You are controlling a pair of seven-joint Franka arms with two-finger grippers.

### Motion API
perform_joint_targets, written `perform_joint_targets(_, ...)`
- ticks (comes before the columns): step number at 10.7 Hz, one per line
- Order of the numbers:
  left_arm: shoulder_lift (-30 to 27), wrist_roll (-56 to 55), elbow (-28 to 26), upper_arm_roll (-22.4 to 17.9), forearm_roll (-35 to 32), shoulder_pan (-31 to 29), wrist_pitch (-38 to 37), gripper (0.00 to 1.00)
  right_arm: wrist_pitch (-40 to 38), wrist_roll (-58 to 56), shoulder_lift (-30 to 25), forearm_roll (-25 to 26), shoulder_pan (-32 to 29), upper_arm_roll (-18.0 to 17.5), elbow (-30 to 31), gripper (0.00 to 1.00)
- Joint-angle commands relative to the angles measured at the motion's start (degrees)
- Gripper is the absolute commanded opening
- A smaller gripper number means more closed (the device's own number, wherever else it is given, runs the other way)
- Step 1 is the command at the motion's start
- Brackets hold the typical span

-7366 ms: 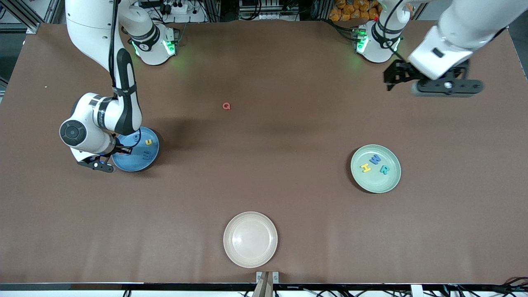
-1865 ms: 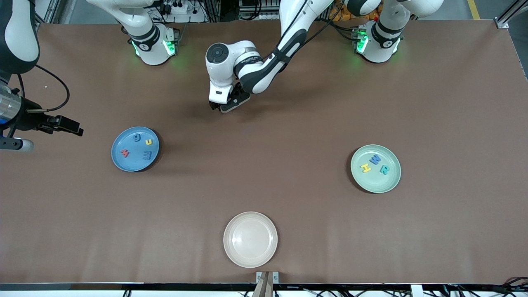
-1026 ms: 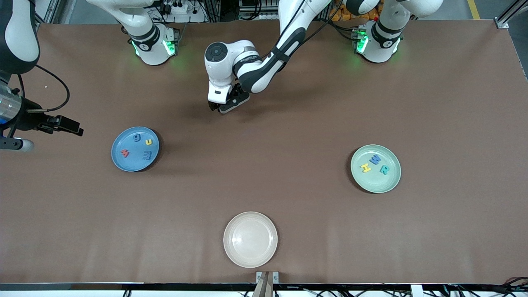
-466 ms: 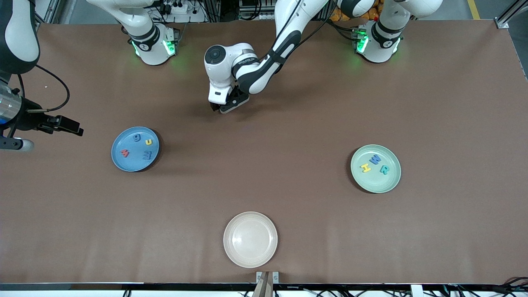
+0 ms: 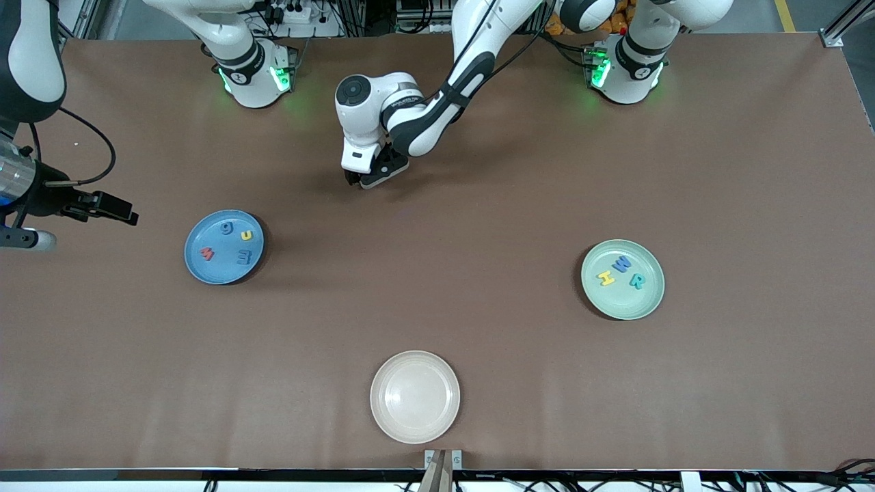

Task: Sort upper and lower case letters into plates
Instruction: 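Lower the left gripper onto the pink letter and grasp it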

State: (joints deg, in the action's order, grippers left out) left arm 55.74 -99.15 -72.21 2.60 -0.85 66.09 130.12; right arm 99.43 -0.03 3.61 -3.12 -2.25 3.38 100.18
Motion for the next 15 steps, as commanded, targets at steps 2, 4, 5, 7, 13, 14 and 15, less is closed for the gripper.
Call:
perform_joint_targets(2, 1.0, -1.4, 1.7, -0.8, -1.1, 1.2, -0.2, 0.77, 0.4, 0.9, -1.4, 1.0, 0.1, -0.3, 1.3, 1.00)
perform_joint_targets(4, 1.0, -1.5, 1.6, -0.8, -1.2, 1.3, -0.2, 0.56, 0.4, 0.9, -1.4, 1.0, 0.1, -0.3, 1.3, 1.00)
perform_joint_targets(5, 0.9, -1.4, 1.5, -0.8, -1.2, 1.3, -0.2, 0.38, 0.4, 0.9, -1.4, 1.0, 0.1, -0.3, 1.3, 1.00)
perform_joint_targets(7, 0.9, -1.0, 1.4, -0.9, -1.3, 1.5, -0.2, 0.06, 0.4, 0.9, -1.4, 1.0, 0.1, -0.3, 1.4, 1.00)
perform_joint_targets(13, -6.7, 4.2, 0.4, -4.3, -0.8, -2.4, -5.2, 0.00, 0.3, 0.9, -1.4, 1.0, 0.1, -0.3, 1.4, 1.00)
perform_joint_targets(14, -9.2, 6.8, 0.2, -4.3, -0.8, -4.6, -8.3, 0.00, 0.3, 0.9, -1.4, 1.0, 0.1, -0.3, 1.4, 1.00)
perform_joint_targets(15, -11.9, 10.2, 0.2, -4.3, -0.7, -7.0, -11.7, 0.00, 0.3, 0.9, -1.4, 1.0, 0.1, -0.3, 1.4, 1.00)
